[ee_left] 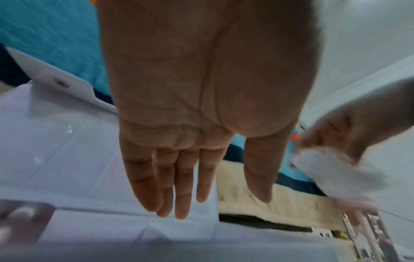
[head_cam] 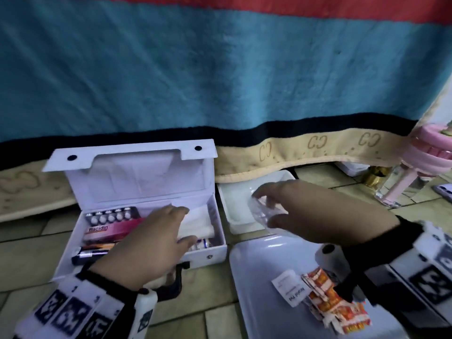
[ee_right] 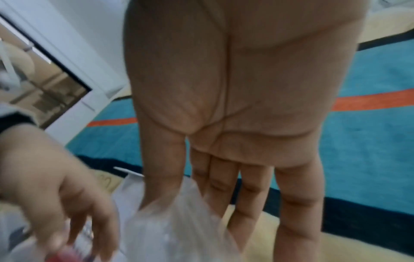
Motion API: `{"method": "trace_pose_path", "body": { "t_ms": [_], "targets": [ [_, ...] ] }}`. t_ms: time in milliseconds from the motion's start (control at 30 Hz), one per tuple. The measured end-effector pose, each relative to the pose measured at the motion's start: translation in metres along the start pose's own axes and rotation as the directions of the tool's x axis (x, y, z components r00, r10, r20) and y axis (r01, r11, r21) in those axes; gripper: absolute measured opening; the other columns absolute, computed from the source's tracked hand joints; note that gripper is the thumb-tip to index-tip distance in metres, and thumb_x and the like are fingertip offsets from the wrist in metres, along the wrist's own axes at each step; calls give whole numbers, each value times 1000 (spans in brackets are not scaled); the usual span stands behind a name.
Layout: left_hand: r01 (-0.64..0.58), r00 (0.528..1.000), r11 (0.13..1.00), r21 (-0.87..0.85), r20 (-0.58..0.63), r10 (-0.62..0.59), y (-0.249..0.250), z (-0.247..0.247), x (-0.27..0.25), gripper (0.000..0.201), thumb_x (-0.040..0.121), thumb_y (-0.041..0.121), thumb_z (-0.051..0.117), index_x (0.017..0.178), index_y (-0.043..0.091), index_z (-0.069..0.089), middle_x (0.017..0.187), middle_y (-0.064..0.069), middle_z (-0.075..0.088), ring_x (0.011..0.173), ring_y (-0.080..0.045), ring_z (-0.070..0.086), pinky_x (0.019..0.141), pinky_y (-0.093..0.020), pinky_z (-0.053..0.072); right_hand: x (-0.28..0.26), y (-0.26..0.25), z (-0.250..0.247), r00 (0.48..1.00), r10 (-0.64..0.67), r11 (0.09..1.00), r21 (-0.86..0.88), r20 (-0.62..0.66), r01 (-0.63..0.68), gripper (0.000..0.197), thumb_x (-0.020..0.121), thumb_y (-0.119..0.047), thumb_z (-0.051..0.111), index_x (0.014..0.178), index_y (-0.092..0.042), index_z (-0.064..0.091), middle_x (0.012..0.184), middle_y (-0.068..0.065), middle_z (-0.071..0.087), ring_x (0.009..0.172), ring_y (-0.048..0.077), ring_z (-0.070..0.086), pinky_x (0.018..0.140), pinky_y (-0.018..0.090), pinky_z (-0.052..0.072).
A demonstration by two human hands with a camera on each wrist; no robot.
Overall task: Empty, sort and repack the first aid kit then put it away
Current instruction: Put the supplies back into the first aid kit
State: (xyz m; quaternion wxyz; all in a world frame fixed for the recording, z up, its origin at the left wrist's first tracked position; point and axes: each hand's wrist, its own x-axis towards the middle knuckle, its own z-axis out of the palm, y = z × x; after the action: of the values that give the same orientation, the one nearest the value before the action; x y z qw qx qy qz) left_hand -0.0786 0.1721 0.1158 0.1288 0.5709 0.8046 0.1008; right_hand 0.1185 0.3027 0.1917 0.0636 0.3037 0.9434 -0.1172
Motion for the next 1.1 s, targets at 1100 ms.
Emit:
{"method": "trace_pose_path", "body": {
  "t_ms": [1100],
  "targets": [
    [-88,978,973,215,203,43,-13,22,6,57,99,31,40,150,28,14,158,8,13,147,-14,-1,113,-34,16,118,-74,73,971,-171,972,-133,164,194,39,86,5,44,117,-8,64,123,13,56,117,30,50,99,39,44]
  ]
}}
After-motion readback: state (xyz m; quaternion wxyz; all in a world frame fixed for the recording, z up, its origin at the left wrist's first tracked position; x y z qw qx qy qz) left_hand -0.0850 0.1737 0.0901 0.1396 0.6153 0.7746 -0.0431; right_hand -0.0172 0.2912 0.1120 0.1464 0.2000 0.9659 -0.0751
